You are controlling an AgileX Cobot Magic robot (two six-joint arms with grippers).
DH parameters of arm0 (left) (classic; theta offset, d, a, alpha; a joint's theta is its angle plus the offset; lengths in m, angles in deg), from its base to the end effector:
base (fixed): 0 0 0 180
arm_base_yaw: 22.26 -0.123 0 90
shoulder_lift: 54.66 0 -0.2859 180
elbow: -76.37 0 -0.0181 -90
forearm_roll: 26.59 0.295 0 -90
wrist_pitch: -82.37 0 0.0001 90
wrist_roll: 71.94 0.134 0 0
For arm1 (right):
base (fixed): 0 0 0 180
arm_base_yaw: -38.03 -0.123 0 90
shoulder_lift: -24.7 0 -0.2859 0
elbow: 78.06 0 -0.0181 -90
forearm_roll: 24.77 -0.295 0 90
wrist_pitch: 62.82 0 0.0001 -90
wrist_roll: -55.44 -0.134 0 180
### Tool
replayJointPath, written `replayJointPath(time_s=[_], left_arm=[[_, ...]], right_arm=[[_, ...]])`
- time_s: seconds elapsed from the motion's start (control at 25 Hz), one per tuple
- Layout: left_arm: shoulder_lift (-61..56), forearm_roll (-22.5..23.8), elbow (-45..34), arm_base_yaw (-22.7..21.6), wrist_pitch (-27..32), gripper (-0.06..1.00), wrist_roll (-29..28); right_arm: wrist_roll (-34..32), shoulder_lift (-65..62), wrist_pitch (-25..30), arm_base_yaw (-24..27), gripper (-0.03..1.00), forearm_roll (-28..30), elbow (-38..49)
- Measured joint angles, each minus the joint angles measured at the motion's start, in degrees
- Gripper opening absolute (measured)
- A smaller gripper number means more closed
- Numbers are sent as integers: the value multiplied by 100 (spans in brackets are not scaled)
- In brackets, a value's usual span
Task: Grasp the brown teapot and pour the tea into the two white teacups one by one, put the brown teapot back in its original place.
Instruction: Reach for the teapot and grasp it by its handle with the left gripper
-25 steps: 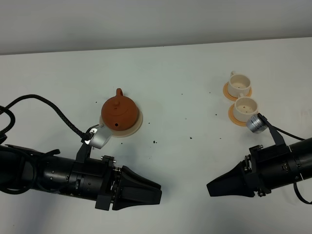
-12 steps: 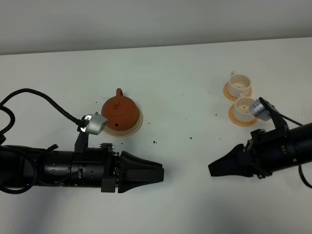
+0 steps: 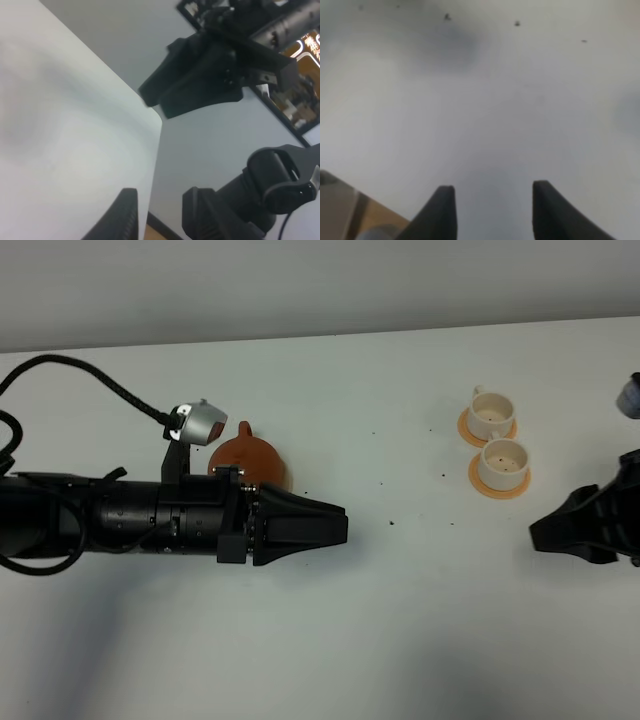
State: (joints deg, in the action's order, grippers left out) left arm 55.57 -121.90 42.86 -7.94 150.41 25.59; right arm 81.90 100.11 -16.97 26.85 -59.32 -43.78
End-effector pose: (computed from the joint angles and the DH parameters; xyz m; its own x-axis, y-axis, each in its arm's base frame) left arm 0.2860 -0.2008 0.1306 -0.7157 0.1384 -0.6845 0.6964 0.2157 -0.6845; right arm 0.2572 0.1065 0.2113 -0.8440 -0.1804 -0.5051 -0.3891 0.8541 0.3451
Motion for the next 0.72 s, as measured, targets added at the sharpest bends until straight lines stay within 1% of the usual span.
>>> replayJointPath(time_s=[0.08, 0.2, 0.32, 0.4, 0.48, 0.52, 0.72], left_arm=[[5, 283, 310, 0, 0, 30, -337], [5, 685, 737, 0, 7, 30, -802], [-6, 995, 1109, 0, 0, 30, -1210], [-69, 1169, 1279, 0, -109, 30, -1470], [-200, 1408, 1425, 0, -341, 30, -1711], [-379, 1621, 1527, 0, -635, 30, -1936], [-970, 2020, 1633, 0, -1137, 30, -2474]], right_arm=[[-686, -503, 111, 0, 37, 678, 0], [-1580, -1300, 488, 0, 37, 1645, 0], [-2268, -2088, 904, 0, 37, 2283, 80], [-2516, -2638, 1211, 0, 37, 2538, 219], [-2647, -3120, 1528, 0, 37, 2677, 358], [-2703, -3617, 1729, 0, 37, 2716, 458], [-2703, -4609, 1973, 0, 37, 2815, 872]])
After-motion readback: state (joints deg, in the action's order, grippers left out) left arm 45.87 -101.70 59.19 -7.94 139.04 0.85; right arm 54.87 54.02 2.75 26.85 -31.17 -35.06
